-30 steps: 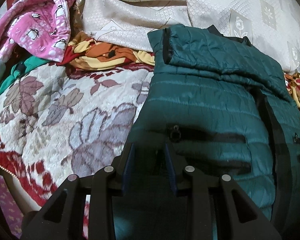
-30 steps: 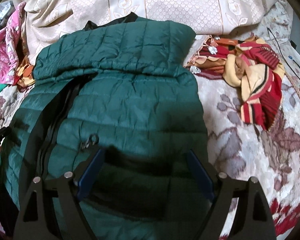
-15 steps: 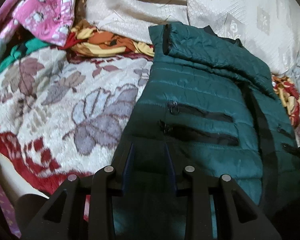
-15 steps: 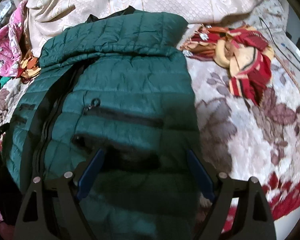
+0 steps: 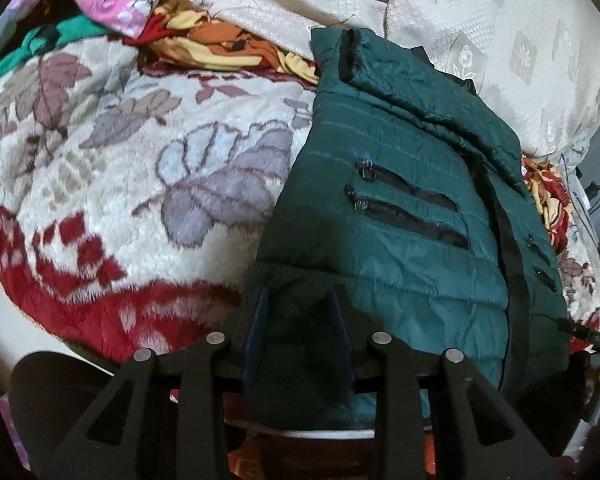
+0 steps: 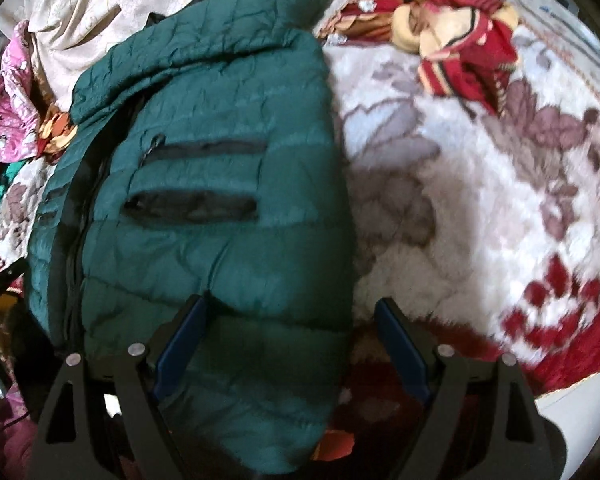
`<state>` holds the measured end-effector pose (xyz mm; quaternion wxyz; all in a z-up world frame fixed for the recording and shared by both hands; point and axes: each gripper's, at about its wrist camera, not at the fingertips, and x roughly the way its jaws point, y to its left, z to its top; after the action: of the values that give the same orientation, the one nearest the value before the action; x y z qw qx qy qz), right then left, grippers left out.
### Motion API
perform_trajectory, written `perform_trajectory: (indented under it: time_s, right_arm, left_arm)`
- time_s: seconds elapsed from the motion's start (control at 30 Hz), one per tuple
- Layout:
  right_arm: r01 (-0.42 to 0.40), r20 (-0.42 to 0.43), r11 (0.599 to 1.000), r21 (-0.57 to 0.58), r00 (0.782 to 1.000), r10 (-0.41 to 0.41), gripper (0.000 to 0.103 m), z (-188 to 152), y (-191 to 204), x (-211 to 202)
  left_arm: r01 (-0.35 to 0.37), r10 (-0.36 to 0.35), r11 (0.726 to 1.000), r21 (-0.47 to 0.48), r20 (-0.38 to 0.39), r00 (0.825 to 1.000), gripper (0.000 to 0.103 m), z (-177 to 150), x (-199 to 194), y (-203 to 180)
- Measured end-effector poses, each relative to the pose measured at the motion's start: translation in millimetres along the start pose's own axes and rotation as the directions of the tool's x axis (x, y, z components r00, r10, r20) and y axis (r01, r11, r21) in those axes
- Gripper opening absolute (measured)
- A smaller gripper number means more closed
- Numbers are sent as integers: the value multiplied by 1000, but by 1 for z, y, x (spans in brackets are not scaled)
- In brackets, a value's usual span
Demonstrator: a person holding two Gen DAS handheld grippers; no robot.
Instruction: Fold large clothes
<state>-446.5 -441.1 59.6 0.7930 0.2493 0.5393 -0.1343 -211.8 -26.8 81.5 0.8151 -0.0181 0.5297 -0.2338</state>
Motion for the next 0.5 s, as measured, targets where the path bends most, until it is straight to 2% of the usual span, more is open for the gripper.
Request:
perform_trajectory:
  time_s: [0.13,0.27,0.4,0.5]
  right_arm:
    - [-56,-47,998,-15,997,55,88,-11,5,4]
    - [-73,-73,996,-60,995,68,88,-18,17,6]
    - [-65,-89,992,-105,994,56,89,-23,25,11]
    - [-77,-110,988,-134,992,63,89,-26,29,11]
  left_arm:
    - [17,-18,999,-32,-34,999,40,-7,4,9]
    - [45,-48,998,-51,-50,998,44,-12,9,12]
    - [16,-18,999,-36,-49,999,47,-15,12,2]
    - [-9,10,1000,19,-50,999,50,-16,13,-5]
